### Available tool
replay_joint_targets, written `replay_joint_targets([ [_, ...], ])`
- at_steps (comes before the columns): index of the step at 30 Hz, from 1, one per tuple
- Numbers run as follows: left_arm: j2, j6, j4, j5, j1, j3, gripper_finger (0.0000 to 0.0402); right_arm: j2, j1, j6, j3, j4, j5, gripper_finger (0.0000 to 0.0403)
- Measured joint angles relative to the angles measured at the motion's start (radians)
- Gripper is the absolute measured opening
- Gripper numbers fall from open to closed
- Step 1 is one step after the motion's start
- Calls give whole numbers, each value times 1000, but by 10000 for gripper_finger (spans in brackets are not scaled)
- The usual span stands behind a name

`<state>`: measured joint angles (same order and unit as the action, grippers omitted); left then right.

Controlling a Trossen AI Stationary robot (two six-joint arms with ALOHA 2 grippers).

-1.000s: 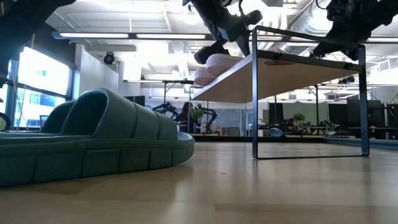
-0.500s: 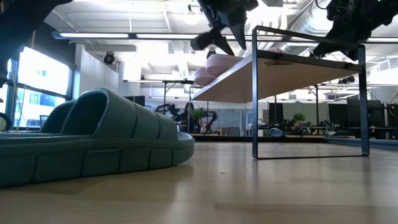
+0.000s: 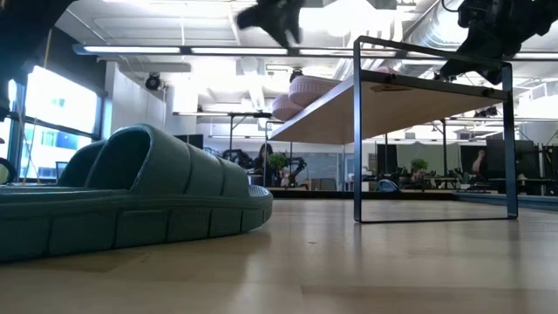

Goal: Pick and place slides into the shelf
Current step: Put the green slide under the shelf

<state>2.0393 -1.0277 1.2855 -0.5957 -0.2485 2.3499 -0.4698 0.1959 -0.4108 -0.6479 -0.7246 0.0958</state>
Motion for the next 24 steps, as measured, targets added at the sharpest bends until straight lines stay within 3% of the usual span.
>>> replay_joint_targets([
  [8, -19, 352, 299, 27, -6, 3, 168, 0, 0, 27, 0, 1, -28, 0],
  [15, -24, 454, 286, 298, -22, -8, 166, 0, 0, 30, 0, 2, -62, 0],
  [24, -22, 534, 286, 326, -22, -29, 129, 22, 0, 38, 0, -12, -99, 0],
])
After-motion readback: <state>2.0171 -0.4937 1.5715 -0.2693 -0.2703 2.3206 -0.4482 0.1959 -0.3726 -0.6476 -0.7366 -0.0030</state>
